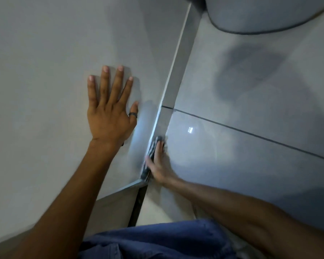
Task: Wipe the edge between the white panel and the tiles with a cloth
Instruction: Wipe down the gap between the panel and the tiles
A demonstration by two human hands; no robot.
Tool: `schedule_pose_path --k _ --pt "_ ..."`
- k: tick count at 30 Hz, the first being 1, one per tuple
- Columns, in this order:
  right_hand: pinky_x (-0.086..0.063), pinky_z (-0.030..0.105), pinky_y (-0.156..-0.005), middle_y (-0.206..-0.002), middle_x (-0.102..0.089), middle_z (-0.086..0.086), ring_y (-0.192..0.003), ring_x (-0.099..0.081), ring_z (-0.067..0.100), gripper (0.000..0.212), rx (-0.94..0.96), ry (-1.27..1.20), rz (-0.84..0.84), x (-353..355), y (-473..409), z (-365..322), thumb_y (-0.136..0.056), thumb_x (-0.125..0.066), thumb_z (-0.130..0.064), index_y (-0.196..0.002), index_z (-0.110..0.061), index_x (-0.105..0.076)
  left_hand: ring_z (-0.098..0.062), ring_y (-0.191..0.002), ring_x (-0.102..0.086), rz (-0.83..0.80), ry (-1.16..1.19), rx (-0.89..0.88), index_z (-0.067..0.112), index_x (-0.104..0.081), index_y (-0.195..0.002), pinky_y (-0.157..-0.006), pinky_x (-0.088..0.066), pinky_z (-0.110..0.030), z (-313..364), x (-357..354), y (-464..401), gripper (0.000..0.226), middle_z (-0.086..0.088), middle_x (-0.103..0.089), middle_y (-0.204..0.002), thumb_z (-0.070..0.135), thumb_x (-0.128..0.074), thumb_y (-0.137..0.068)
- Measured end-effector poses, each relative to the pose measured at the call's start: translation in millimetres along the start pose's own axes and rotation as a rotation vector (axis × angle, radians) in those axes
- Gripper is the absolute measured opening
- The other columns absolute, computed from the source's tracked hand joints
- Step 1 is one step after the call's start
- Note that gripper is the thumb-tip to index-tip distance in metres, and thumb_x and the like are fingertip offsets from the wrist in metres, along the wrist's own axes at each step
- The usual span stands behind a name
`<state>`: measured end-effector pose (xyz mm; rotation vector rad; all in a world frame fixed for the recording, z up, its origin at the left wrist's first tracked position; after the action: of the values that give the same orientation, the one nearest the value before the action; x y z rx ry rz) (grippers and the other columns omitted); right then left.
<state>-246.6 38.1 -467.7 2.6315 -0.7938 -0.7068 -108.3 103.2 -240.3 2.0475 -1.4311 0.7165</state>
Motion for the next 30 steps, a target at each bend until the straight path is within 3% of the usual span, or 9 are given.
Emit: schedule_pose_path --k 1,4,8,15,19,22,25,27,30 --pt "-0.013 0.053 -0.132 -0.175 -0.003 0.008 -0.162 -0.009 0.028 0.086 -0.011 -0.091 0.091 10.3 -11.6 -18.1 -0.102 -0.046 -0.056 -0.164 -0.024 0.004 -0.033 -0.168 0.011 0.005 0.003 -0.005 0.028 0.003 -0.176 -0.130 0.020 -0.050 -0.1 0.6 0.1 0.069 -0.002 0.013 -0.182 0.054 -0.018 -0.115" --pt "0.005 0.044 -0.133 -0.174 0.013 0.005 -0.162 0.010 0.020 0.081 -0.038 -0.232 0.359 44.3 -56.3 -74.2 -0.108 -0.044 -0.043 -0.163 -0.014 0.007 -0.033 -0.168 0.005 0.017 0.018 -0.015 0.027 -0.003 -0.176 -0.131 0.016 -0.049 -0.8 0.5 0.4 0.069 -0.003 0.007 -0.183 0.055 -0.019 -0.115" --pt "-0.004 0.044 -0.133 -0.174 -0.004 0.014 -0.163 -0.003 0.026 0.073 0.010 -0.189 0.558 91.1 -103.9 -112.5 -0.108 -0.050 -0.032 -0.163 -0.006 -0.009 -0.035 -0.168 0.001 0.025 0.058 -0.020 0.026 -0.012 -0.176 -0.132 0.013 -0.051 -2.3 -1.7 0.1 0.069 -0.004 0.001 -0.183 0.055 -0.020 -0.114" --pt "0.000 0.040 -0.133 -0.175 0.002 0.011 -0.163 0.003 0.026 0.081 0.218 0.086 0.347 72.6 -67.4 -55.0 -0.100 -0.052 0.001 -0.163 -0.011 -0.003 -0.038 -0.168 -0.001 0.031 0.061 -0.023 0.027 -0.013 -0.176 -0.132 0.010 -0.054 -0.7 -4.3 0.3 0.070 -0.006 -0.001 -0.183 0.059 -0.016 -0.113" --pt "-0.002 0.042 -0.134 -0.173 0.019 0.000 -0.161 0.013 0.017 0.082 0.228 0.295 -0.035 14.4 15.6 22.5 -0.105 -0.043 -0.010 -0.163 -0.025 0.013 -0.038 -0.168 0.000 0.032 0.040 -0.026 0.027 -0.010 -0.176 -0.131 0.013 -0.053 1.2 -4.8 1.0 0.070 -0.006 0.001 -0.183 0.058 -0.017 -0.113" --pt "-0.004 0.051 -0.133 -0.168 0.020 -0.002 -0.160 0.015 0.020 0.079 0.292 0.324 -0.331 -24.1 64.9 62.4 -0.103 -0.040 0.004 -0.161 -0.021 0.006 -0.038 -0.168 0.002 0.038 0.028 -0.028 0.025 -0.011 -0.176 -0.128 0.020 -0.050 0.0 -5.0 1.4 0.069 -0.006 0.002 -0.183 0.056 -0.019 -0.114" --pt "0.001 0.056 -0.131 -0.166 0.018 0.009 -0.156 0.021 0.030 0.067 0.402 0.428 -0.283 -23.6 39.4 53.9 -0.107 -0.045 -0.006 -0.161 -0.003 -0.005 -0.037 -0.168 0.001 0.049 0.010 -0.042 0.026 -0.008 -0.176 -0.126 0.021 -0.048 0.5 -5.0 0.4 0.070 -0.006 0.002 -0.183 0.056 -0.018 -0.114" --pt "0.004 0.055 -0.131 -0.165 0.025 0.007 -0.154 0.028 0.029 0.070 0.396 0.504 -0.193 -5.7 12.1 36.3 -0.109 -0.046 -0.020 -0.162 -0.007 -0.002 -0.037 -0.168 0.001 0.053 0.020 -0.047 0.025 -0.010 -0.176 -0.128 0.017 -0.051 0.9 -6.0 2.6 0.069 -0.006 0.002 -0.183 0.055 -0.020 -0.114" --pt "0.009 0.046 -0.132 -0.164 0.037 -0.002 -0.154 0.035 0.019 0.075 0.334 0.423 0.083 36.1 -35.0 -14.5 -0.109 -0.038 -0.038 -0.163 -0.019 0.012 -0.037 -0.168 0.001 0.060 0.034 -0.039 0.026 -0.010 -0.176 -0.129 0.014 -0.053 -0.2 -7.2 2.2 0.069 -0.006 0.002 -0.183 0.055 -0.019 -0.114"
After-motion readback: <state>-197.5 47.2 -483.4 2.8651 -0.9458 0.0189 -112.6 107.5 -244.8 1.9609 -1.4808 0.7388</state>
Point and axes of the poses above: each hand's wrist, its own y-axis away from the middle knuckle, its own x-axis out of the back of the hand, z = x × y, the point moved 3 cm from there along -y, towards the middle knuckle
